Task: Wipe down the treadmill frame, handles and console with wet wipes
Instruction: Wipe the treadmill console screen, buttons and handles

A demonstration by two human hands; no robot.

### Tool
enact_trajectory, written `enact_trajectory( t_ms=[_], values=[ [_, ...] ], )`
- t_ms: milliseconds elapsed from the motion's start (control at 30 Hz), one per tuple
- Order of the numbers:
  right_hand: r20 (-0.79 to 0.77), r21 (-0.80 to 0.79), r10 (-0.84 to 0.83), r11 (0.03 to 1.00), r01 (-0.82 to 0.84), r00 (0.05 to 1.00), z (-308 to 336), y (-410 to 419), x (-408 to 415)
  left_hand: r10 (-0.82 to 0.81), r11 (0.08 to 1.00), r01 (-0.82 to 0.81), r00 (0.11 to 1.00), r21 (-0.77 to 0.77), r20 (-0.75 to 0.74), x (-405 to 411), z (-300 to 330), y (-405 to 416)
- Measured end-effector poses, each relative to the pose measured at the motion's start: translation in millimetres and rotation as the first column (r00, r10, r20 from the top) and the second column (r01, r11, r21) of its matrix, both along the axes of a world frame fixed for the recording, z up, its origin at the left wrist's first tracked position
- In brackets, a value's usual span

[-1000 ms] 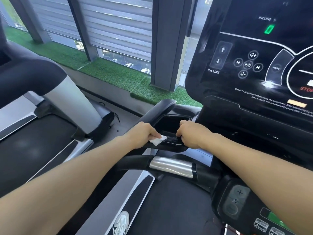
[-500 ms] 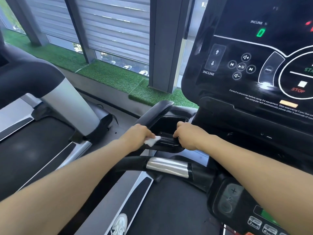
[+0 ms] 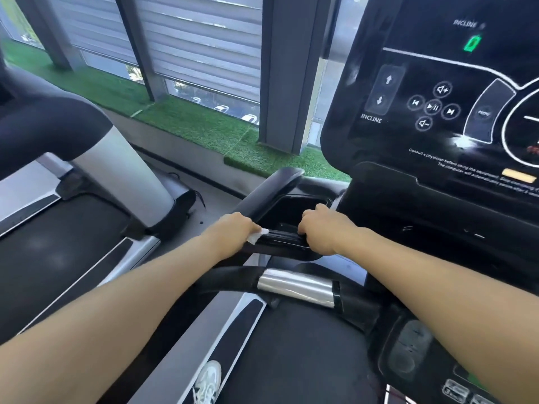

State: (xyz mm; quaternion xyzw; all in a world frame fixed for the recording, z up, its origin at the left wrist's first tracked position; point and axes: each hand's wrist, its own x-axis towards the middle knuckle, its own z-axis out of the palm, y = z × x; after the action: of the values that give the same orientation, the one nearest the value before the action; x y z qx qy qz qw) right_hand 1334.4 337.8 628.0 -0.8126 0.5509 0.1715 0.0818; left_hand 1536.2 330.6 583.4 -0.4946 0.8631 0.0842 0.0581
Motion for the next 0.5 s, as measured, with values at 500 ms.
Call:
enact_trajectory(
  t_ms=[500],
  values=[
    [0.224, 0.108, -0.094, 0.992, 0.071, 0.97, 13, 4, 3, 0.297, 0.95, -0.26, 0.922, 0.172, -0.248, -9, 32, -3]
  ],
)
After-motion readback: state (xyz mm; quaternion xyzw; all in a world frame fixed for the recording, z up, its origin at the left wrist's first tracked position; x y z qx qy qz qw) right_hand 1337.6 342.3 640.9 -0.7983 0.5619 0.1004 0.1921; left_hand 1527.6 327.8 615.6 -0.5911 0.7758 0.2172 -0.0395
